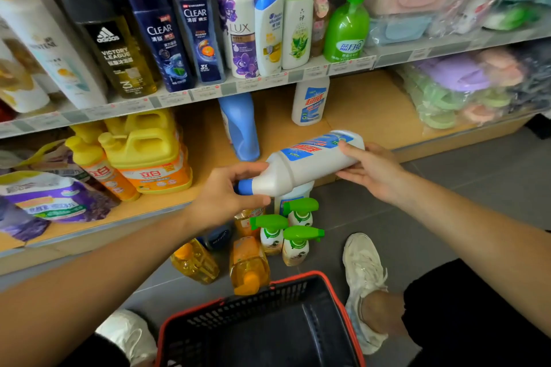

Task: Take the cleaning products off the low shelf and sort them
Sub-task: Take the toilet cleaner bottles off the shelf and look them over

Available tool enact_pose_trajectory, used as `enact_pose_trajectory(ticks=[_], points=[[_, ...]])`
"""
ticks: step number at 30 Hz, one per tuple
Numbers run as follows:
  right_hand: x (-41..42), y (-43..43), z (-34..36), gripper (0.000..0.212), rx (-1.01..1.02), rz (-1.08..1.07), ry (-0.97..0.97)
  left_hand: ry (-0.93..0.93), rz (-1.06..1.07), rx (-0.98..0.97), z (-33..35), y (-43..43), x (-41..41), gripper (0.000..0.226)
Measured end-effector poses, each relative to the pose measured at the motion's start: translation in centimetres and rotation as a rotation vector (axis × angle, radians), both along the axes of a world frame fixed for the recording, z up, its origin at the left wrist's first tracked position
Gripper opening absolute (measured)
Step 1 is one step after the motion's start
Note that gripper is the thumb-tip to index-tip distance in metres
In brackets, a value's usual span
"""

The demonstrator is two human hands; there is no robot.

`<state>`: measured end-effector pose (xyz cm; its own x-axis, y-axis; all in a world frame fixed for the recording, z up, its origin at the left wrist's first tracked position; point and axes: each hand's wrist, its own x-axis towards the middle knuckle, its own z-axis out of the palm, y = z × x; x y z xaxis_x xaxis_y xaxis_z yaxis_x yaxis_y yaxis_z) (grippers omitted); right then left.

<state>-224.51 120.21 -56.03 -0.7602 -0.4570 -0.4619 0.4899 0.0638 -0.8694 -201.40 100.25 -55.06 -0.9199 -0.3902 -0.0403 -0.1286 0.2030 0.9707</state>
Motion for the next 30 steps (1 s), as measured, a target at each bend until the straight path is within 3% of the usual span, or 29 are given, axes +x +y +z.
enact_pose_trajectory(ticks=[5, 10, 15, 18, 21, 26, 30], points=[[-1.1, 1.4, -2.3, 0.05, 0.232, 0.019, -0.165, 0.098, -0.024, -0.361, 1.0, 0.4, -3.0, 0.05], [-2.4, 3.7, -4.7, 0.065, 0.445, 0.178, -0.188, 0.126, -0.116, -0.465, 0.5, 2.0, -8.6, 0.04], [-3.3, 3.9, -4.0, 0.026, 0.504, 0.39, 0.18, 0.033, -0.259, -0.548, -2.0, 4.3, -14.7, 0.039], [-3.7, 3.6, -3.6, 0.029, 0.545, 0.555, 0.429, -0.05, -0.329, -0.567, -4.5, 4.9, -17.0, 0.036], [-4.6, 4.1, -4.4, 0.037, 0.808, 0.756, 0.72, -0.119, -0.383, -0.575, -7.1, 5.3, -18.3, 0.036], [-5.6, 5.1, -5.7, 0.045, 0.997, 0.845, 0.785, -0.241, -0.447, -0.648, -11.9, 6.4, -18.9, 0.043], [-6.0, 5.0, -6.1, 0.046, 1.06, 0.864, 0.839, -0.2, -0.452, -0.819, -13.9, 7.0, -19.4, 0.043]])
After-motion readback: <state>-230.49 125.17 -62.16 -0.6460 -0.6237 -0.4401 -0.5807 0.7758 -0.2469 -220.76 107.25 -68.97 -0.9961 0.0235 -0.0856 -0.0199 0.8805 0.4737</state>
